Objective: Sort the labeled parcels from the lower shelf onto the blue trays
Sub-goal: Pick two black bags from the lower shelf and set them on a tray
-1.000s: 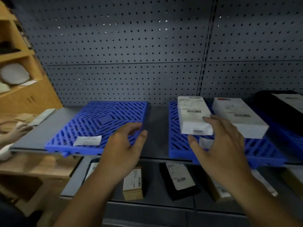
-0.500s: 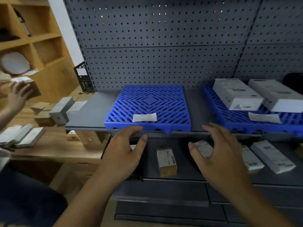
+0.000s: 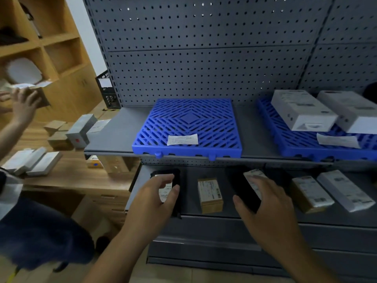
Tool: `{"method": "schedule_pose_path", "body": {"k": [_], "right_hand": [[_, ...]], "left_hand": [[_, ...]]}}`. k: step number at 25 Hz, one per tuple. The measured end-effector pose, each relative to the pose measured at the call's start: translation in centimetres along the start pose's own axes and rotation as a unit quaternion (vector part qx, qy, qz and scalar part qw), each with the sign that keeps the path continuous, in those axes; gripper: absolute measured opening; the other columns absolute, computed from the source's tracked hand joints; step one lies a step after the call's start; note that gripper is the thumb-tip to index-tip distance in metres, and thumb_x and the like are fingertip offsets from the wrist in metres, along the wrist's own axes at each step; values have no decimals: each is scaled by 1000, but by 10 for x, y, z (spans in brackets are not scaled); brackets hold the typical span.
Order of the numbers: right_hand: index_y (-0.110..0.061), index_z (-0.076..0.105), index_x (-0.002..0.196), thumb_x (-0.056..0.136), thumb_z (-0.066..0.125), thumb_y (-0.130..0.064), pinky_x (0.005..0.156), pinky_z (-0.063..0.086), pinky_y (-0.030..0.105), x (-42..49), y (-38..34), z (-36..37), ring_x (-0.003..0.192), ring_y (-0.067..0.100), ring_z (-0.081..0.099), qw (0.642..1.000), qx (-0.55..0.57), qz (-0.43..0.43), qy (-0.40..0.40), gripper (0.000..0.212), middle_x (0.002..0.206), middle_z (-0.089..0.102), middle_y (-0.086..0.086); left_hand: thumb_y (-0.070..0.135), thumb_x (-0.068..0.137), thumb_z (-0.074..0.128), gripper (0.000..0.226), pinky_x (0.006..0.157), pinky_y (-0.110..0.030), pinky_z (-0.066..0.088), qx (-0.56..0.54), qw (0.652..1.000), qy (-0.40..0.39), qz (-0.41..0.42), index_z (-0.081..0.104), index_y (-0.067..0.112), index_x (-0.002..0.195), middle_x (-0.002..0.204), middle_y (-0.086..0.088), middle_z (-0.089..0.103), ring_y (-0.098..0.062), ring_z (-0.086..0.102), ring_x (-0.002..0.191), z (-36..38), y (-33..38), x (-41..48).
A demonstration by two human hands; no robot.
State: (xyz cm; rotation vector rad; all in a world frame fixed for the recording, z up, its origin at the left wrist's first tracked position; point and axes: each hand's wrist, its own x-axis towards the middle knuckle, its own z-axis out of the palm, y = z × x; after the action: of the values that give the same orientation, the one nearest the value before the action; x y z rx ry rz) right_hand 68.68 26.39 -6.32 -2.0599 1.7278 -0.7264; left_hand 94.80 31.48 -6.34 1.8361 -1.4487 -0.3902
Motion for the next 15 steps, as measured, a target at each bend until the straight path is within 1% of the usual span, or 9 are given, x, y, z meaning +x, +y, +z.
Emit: {"method": "schedule_pose_path", "body": {"k": [2,4,6,8,10,11,12,13,15], "right_hand": [[-28,55,138,87,67,-54,110,39,50,2,26,10,129,22,48,999,-11,33,-16,58,139,57,-5],[-25,58,135,86,71,-50,106,44,52,11,63,26,124,27,52,997,-30,66,-20,57,134,60,0],[-18,63,132,84,76,-47,100,49,54,29,107,46,120,33,57,995,-42,91,-12,58,129,65,9],[-10,65,129,81,79,-47,93,53,55,55,151,73,115,39,60,994,-48,98,7,63,124,67,17],[-8,64,129,76,75,-62,89,53,54,88,196,101,112,42,59,992,-76,98,16,77,122,66,21],[-9,63,131,71,68,-73,91,53,54,105,219,115,114,42,58,991,-90,99,18,87,125,65,21],[-11,58,136,67,63,-81,96,50,54,122,238,124,120,42,55,989,-100,111,14,98,132,62,21],[-13,50,144,64,63,-86,104,45,55,135,252,132,129,42,50,985,-112,132,-7,110,143,55,20],[-19,24,160,55,61,-96,113,34,55,152,273,143,144,41,35,972,-139,174,-68,135,162,35,16]], "left_hand": [[41,95,64,37,95,-29,49,8,1000,-3,-24,64,27,130,122,14,66,-6,59,116,15,-20,4],[39,94,67,39,93,-30,49,36,998,-8,-47,64,23,130,123,9,66,-11,60,116,37,-47,11],[37,92,71,43,90,-37,52,81,993,-2,-82,65,18,129,124,-2,65,-22,62,115,65,-78,19],[40,87,76,51,86,-46,55,123,986,23,-112,65,13,129,127,-12,63,-33,63,113,96,-113,31],[49,81,79,65,88,-52,54,173,976,36,-126,64,8,130,128,-19,62,-40,60,116,127,-149,47],[54,77,80,75,90,-54,53,193,971,35,-133,62,5,131,129,-22,62,-41,58,118,143,-166,55],[57,72,83,87,92,-57,52,202,968,40,-140,58,1,134,130,-26,61,-45,57,119,156,-180,61],[56,66,88,99,93,-60,51,200,967,49,-150,54,-5,136,131,-32,58,-50,55,120,165,-192,64],[53,57,94,117,92,-65,50,198,963,62,-170,45,-13,140,132,-41,52,-57,52,121,178,-213,66]]}}
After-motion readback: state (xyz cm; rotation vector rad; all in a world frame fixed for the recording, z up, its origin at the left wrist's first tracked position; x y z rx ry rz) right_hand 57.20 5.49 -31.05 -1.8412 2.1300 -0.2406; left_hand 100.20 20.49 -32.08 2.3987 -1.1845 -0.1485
